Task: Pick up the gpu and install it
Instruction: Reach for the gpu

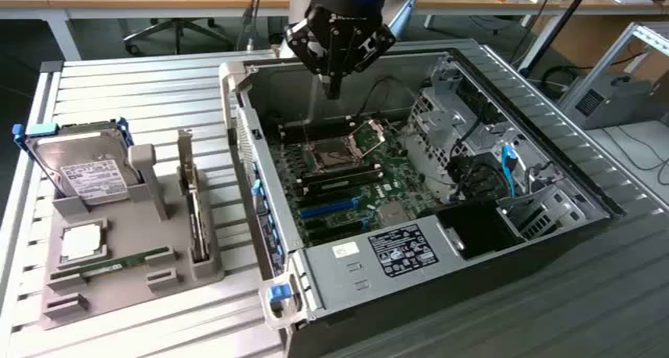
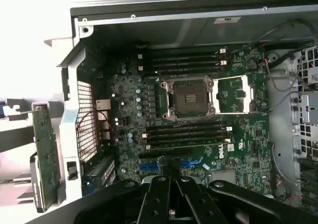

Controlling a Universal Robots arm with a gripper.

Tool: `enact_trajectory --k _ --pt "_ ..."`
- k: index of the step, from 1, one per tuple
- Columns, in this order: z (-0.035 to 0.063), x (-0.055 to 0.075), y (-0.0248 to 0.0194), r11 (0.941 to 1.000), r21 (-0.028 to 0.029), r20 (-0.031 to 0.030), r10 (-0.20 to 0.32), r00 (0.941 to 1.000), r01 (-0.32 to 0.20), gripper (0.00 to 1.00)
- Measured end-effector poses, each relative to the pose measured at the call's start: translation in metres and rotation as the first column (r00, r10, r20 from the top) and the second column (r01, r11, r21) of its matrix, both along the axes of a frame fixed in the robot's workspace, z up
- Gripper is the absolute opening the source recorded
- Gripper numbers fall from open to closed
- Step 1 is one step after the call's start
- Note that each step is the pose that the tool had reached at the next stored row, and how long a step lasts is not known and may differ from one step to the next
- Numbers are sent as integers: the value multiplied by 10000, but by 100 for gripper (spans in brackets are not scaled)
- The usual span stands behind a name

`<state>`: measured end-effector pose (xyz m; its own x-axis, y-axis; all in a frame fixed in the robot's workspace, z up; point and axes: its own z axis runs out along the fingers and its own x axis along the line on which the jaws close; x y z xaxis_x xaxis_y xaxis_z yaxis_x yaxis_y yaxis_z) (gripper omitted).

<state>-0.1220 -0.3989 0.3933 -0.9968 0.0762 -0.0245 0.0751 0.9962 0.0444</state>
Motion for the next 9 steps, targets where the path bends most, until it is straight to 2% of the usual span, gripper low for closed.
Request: enact_trajectory --k 9 --pt "0 0 0 10000 0 0 0 10000 0 11"
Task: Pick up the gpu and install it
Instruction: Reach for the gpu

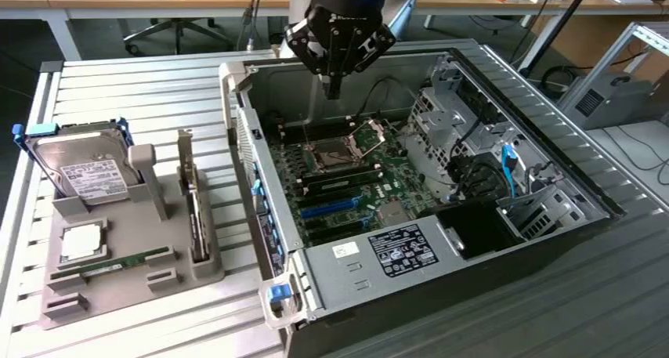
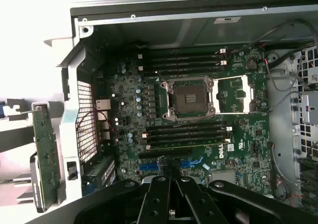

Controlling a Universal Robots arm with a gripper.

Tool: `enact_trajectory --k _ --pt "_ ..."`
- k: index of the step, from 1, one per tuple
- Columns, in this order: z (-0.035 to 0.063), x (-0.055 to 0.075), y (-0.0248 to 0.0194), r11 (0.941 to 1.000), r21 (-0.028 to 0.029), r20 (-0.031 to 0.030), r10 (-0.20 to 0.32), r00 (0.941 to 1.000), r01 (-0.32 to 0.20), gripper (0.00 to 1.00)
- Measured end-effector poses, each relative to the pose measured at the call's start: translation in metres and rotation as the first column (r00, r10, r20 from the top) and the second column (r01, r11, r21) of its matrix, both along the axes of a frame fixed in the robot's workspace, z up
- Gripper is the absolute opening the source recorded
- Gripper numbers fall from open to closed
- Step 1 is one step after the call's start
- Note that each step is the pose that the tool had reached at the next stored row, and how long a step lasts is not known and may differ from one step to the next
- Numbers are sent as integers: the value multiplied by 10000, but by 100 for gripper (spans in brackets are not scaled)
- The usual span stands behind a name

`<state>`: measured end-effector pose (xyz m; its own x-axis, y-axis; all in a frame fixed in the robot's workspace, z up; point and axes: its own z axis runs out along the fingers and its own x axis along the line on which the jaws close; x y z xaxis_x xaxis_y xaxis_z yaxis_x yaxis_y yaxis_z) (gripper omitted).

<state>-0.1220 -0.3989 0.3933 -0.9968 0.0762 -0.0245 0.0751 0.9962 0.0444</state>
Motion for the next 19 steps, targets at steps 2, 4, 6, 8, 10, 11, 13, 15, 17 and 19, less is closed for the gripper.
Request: enact_trajectory --k 2,4,6,8,10,11,13,15,17,19 --pt "0 0 0 10000 0 0 0 10000 0 11" --pt "0 -2 0 10000 0 0 -1 10000 1 11" --pt "-1 -26 0 10000 0 1 -1 10000 1 11" --pt "-1 -57 0 10000 0 0 1 10000 -1 11" --pt "-2 -114 0 10000 0 0 0 10000 0 11" --pt "-2 -156 0 10000 0 -1 -1 10000 1 11" --pt "-3 -255 1 10000 0 0 1 10000 -1 11" --pt "-4 -316 1 10000 0 0 -1 10000 1 11" --pt "-4 -367 2 10000 0 0 0 10000 0 11" --pt "-4 -451 3 10000 0 0 -2 10000 2 11"
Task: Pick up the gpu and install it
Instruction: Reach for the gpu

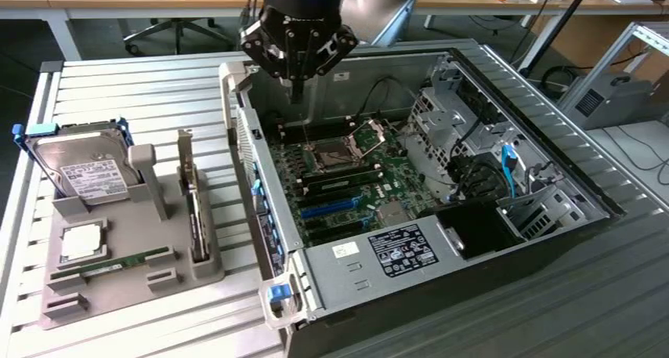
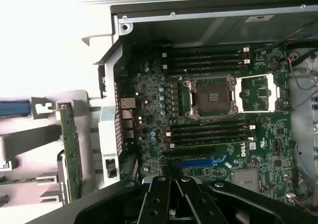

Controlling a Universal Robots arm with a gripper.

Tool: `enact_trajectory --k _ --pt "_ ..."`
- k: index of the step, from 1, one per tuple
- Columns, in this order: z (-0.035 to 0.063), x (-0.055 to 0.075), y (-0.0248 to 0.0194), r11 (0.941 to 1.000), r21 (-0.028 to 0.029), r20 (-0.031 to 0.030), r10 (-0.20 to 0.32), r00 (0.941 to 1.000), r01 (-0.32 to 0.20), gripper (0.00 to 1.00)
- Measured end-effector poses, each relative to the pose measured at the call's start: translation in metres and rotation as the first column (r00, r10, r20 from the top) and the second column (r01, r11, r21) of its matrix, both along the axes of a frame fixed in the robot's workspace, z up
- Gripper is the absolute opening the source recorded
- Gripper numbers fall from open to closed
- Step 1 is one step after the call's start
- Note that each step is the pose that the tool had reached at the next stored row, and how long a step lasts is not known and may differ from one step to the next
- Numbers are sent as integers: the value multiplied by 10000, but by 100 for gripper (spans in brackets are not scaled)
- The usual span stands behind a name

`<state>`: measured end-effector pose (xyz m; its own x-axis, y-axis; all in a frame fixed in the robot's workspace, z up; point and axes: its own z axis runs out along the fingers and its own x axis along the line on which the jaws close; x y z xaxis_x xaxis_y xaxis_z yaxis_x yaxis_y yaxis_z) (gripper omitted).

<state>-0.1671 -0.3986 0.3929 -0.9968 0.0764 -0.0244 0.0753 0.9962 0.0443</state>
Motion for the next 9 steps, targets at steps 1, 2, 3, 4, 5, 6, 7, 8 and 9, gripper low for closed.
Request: enact_trajectory --k 1,2,3,4,5,6,7,8,9 --pt "-1 -39 1 10000 1 1 -1 10000 1 11" --pt "-1 -68 1 10000 1 1 0 10000 0 11" --pt "0 -116 2 10000 0 0 0 10000 0 11" --pt "0 -157 3 10000 -1 0 -3 10000 3 11" --pt "-1 -215 5 10000 0 0 -6 10000 6 11" --pt "-2 -291 8 10000 1 1 -8 10000 8 11" --pt "-2 -322 10 10000 1 1 -9 10000 9 11" --pt "-2 -361 12 10000 1 1 -12 10000 12 11" --pt "-1 -406 14 10000 0 0 -15 10000 15 11"
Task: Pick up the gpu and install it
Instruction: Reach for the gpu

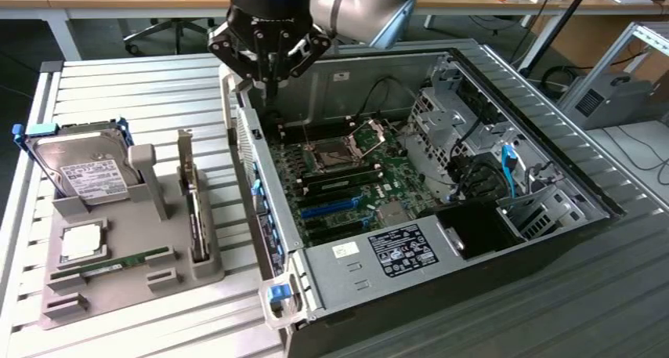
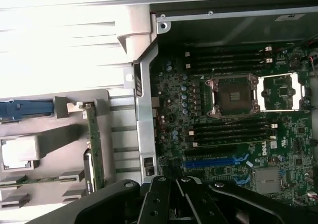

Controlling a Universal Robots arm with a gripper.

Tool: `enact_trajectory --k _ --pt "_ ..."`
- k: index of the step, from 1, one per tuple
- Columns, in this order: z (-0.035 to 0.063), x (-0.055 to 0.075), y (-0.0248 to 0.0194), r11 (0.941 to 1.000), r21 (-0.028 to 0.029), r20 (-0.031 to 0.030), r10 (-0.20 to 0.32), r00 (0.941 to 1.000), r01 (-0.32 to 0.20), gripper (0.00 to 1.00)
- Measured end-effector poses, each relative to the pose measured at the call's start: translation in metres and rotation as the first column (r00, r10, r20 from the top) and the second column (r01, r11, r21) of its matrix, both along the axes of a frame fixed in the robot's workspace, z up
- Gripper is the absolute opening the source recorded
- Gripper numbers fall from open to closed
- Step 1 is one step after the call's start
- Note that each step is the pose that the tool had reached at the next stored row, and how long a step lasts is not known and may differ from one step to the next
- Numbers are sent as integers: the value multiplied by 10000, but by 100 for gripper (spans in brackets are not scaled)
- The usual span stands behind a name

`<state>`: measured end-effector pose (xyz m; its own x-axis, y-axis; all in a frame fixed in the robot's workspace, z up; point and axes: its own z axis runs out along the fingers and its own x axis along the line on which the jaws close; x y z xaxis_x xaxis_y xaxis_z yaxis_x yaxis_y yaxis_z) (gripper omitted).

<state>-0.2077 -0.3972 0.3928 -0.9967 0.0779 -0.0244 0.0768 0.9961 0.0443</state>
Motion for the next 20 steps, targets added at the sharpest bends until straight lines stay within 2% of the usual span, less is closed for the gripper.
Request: enact_trajectory --k 14,15,20 --pt "-2 -549 39 10000 1 1 -42 10000 42 11" --pt "-2 -632 47 10000 0 0 -50 10000 50 11" --pt "-3 -788 57 10000 1 2 -64 10000 64 11"
